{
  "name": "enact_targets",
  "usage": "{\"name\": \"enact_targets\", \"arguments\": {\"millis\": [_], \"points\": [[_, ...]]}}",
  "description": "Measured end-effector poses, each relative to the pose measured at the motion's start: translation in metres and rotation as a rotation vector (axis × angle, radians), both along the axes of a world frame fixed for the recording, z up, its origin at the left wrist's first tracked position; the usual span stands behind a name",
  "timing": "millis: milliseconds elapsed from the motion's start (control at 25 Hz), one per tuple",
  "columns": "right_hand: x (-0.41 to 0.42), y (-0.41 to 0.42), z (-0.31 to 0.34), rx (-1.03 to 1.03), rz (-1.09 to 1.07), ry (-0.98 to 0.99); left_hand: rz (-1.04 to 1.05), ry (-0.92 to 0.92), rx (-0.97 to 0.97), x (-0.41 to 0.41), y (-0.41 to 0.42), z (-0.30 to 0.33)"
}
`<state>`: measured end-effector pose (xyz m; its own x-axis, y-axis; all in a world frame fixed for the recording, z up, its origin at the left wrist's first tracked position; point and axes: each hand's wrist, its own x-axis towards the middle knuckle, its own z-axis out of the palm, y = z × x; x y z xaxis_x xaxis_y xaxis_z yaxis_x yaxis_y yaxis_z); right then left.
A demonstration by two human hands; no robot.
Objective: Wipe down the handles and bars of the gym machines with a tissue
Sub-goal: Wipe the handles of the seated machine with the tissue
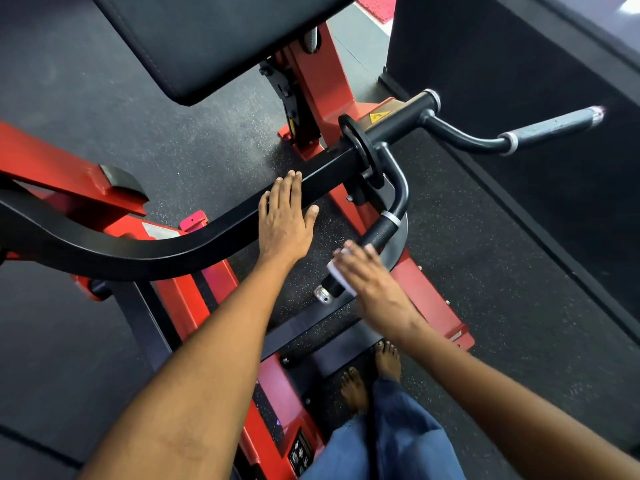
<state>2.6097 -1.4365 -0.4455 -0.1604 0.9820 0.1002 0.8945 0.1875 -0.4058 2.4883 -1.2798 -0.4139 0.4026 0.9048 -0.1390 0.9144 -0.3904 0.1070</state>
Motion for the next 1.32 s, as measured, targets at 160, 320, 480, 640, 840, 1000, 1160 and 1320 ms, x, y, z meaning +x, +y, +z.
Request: {"name": "enact_targets", "arguments": {"millis": [160, 320, 480, 640, 840, 1000, 1160, 1320], "points": [[0.001, -0.017, 0.003, -0.076, 0.341, -0.017, -0.029, 0.006, -0.086, -0.001, 0.004, 0.013], [0.060, -0.023, 0.032, -0.235, 0.184, 0.065, -0.013, 0.012, -0.266, 0.006, 0.005, 0.034], [0.108, -0.020, 0.067, -0.175, -0.832, 0.547, 0.267, -0.229, -0.353, 0.034, 0.012, 0.060], [0.168, -0.004, 0.086, -0.031, -1.374, 1.370, 0.135, -0.417, -0.115, 0.101, 0.013, 0.078], [0.245, 0.014, 0.090, 0.144, -1.403, 1.445, -0.002, -0.509, -0.044, 0.210, 0.012, 0.056], [0.298, 0.018, 0.073, 0.169, -1.402, 1.026, -0.019, -0.445, -0.017, 0.274, 0.020, 0.017], [0.344, 0.038, 0.066, 0.281, -1.221, 0.573, 0.108, -0.367, 0.032, 0.303, 0.048, -0.011], [0.385, 0.051, 0.032, 0.036, -0.870, 0.223, 0.129, -0.336, 0.140, 0.302, 0.048, -0.031]]}}
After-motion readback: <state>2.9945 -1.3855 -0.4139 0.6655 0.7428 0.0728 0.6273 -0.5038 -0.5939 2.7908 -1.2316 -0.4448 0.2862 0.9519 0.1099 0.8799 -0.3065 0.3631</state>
